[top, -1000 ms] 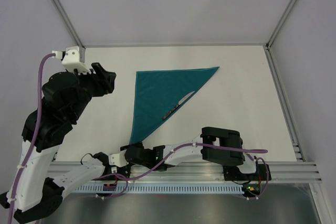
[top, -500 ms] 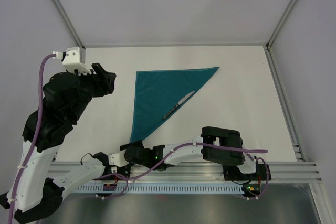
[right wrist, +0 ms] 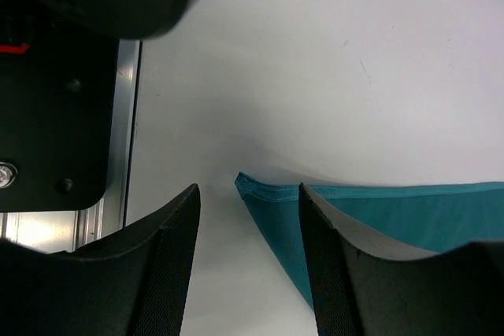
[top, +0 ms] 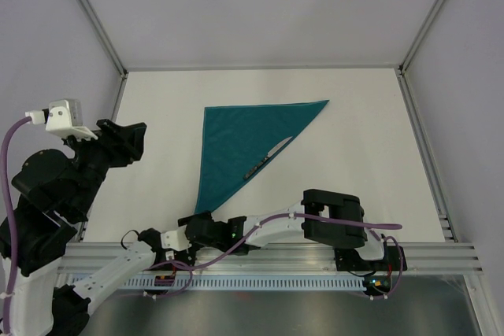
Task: Fold the napkin, place the utensils inside, and roll it up
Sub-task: Fold the napkin
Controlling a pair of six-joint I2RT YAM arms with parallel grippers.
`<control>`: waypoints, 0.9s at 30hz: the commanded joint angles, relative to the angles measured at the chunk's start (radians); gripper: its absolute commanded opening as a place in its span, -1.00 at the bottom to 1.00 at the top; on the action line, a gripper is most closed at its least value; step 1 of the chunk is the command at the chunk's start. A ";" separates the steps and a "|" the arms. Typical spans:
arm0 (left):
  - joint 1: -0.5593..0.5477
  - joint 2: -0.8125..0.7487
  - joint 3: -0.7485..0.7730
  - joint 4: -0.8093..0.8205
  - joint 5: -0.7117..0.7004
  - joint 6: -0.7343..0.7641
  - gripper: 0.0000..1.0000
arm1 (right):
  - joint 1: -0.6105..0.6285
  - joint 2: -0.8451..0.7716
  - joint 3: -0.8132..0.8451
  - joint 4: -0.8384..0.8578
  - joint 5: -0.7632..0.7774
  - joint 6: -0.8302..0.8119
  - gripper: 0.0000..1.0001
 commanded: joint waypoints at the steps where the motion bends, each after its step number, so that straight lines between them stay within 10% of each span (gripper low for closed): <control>1: -0.009 -0.004 -0.015 -0.040 -0.028 0.016 0.30 | -0.037 0.085 0.126 0.065 0.084 0.050 0.19; 27: -0.009 -0.012 -0.058 -0.047 -0.048 0.007 0.32 | -0.107 -0.030 0.126 -0.047 -0.005 0.165 0.24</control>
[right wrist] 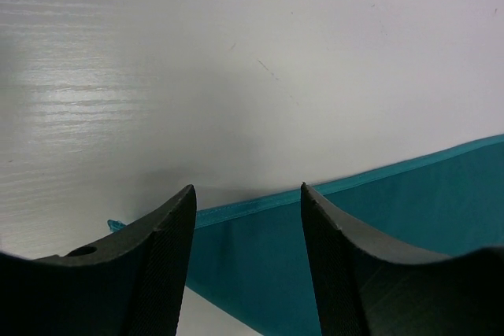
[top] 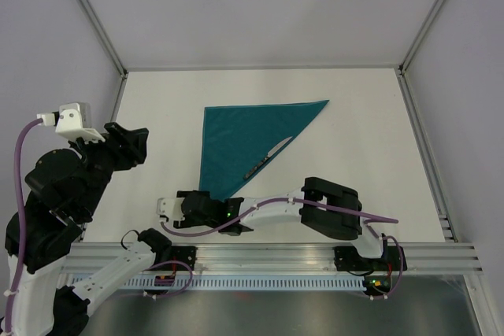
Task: Fold the napkin, place the utensils inside, and roll it up
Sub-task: Fold the napkin
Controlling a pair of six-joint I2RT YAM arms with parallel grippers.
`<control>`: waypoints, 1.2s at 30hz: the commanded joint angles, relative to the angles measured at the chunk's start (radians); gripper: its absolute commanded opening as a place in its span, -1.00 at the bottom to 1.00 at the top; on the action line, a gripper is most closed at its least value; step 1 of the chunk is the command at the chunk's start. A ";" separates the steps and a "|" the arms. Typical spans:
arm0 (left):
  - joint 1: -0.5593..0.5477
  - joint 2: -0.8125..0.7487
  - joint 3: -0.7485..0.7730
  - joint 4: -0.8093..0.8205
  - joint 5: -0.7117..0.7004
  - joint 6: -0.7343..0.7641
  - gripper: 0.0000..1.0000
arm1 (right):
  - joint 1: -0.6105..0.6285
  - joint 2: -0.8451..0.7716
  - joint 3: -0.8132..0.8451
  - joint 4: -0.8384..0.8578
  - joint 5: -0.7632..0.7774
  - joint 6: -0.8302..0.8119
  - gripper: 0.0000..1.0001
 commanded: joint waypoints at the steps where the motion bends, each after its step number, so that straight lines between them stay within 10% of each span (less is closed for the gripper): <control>1: -0.003 0.006 -0.001 -0.008 -0.003 0.008 0.31 | 0.005 -0.056 0.009 -0.019 -0.013 0.050 0.24; 36: -0.002 -0.003 -0.010 -0.016 -0.005 0.012 0.36 | 0.041 -0.059 -0.034 -0.092 -0.094 0.174 0.19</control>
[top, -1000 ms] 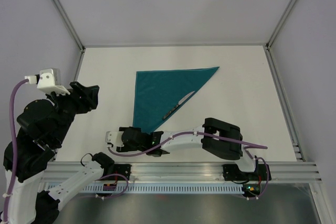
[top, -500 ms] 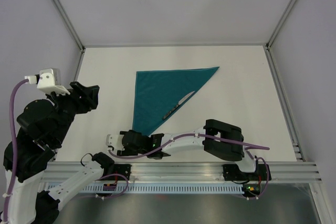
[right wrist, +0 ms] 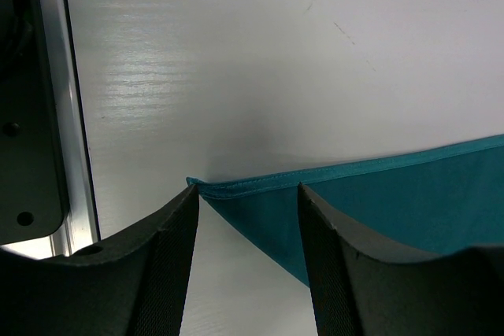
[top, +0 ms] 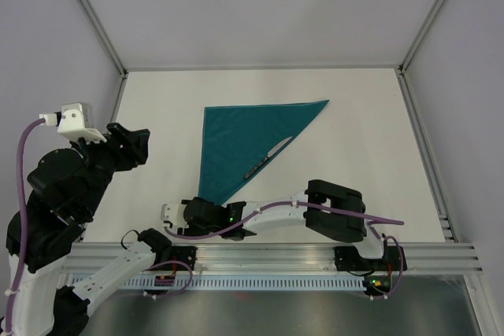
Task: Fold the napkin, place the utensils inside, and roll it up
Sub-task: Fold the napkin
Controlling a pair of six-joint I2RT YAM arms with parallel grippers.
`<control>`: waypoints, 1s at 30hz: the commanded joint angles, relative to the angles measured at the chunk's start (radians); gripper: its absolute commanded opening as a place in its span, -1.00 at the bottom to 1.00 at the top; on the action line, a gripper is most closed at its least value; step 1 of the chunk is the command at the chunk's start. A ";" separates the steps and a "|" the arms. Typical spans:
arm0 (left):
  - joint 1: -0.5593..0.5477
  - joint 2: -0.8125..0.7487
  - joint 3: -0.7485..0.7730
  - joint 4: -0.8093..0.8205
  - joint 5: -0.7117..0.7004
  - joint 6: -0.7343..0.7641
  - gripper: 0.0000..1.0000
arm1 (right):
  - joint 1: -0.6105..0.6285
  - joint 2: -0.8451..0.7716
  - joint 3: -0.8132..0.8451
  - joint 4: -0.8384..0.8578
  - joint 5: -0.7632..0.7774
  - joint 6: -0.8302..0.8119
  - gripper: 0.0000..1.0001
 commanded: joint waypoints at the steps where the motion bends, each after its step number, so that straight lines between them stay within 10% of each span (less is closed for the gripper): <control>1: -0.003 0.000 -0.003 -0.010 -0.003 0.012 0.36 | 0.008 -0.022 0.008 -0.004 -0.015 0.032 0.18; 30: -0.002 -0.010 -0.019 -0.013 -0.003 0.014 0.38 | 0.010 0.061 0.031 0.016 0.002 0.033 -0.05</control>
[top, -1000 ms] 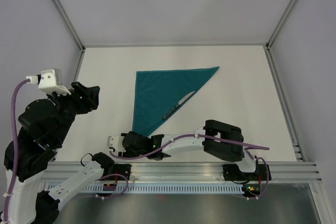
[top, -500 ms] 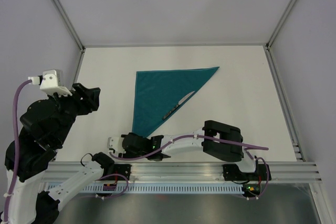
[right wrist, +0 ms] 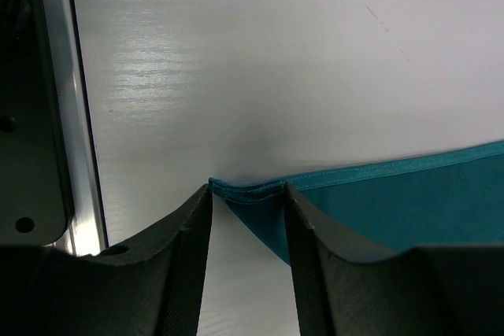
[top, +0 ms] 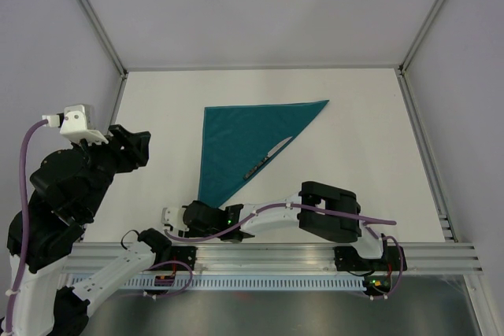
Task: Fold the napkin, place the utensils inside, and roll it up
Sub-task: Fold the napkin
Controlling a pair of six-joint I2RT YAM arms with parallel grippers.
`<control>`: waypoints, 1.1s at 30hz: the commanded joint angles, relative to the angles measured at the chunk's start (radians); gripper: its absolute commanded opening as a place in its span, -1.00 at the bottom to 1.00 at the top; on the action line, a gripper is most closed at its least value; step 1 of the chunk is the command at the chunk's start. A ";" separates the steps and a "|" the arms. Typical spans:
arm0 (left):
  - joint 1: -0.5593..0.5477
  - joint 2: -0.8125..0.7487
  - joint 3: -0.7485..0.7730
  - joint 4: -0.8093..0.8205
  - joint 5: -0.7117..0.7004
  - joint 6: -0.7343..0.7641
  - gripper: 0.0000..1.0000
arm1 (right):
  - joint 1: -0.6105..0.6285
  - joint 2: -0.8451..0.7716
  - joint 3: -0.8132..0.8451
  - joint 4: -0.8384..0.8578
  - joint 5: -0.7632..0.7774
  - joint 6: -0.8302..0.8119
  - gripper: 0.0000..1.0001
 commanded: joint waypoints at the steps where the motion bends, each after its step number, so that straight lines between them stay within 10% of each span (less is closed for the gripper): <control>1: -0.003 -0.002 -0.007 0.001 -0.005 0.014 0.38 | 0.003 0.021 0.028 0.012 0.010 0.016 -0.08; 33: -0.003 0.002 -0.040 0.032 0.017 0.012 0.38 | -0.089 -0.045 0.105 -0.036 0.058 0.021 -0.75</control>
